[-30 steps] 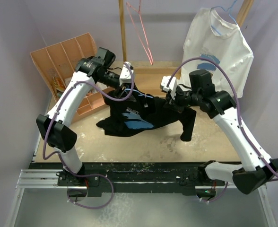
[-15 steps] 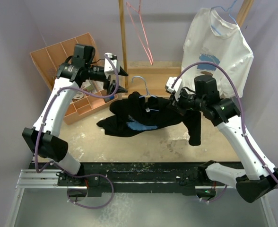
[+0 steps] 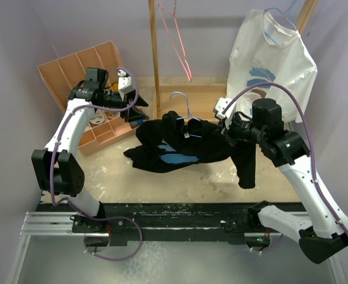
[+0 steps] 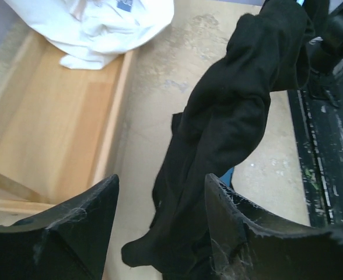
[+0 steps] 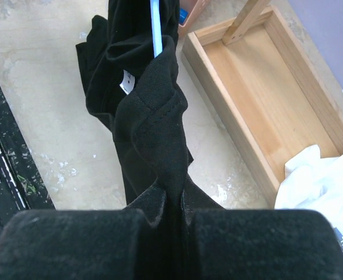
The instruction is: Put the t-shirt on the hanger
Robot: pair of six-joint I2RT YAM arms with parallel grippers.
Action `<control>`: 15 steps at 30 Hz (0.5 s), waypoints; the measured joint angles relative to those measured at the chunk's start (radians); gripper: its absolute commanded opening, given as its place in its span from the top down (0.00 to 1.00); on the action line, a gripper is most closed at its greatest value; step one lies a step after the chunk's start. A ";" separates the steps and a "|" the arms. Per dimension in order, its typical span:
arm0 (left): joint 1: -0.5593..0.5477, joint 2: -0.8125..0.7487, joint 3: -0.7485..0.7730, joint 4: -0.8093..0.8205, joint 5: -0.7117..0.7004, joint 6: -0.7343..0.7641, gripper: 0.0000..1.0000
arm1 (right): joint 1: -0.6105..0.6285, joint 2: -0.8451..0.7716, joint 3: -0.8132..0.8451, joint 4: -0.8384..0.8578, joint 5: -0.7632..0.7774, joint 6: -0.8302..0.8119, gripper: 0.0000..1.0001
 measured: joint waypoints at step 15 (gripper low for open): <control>0.024 -0.203 -0.375 0.557 -0.124 -0.511 0.39 | -0.008 -0.009 -0.015 0.145 0.210 0.126 1.00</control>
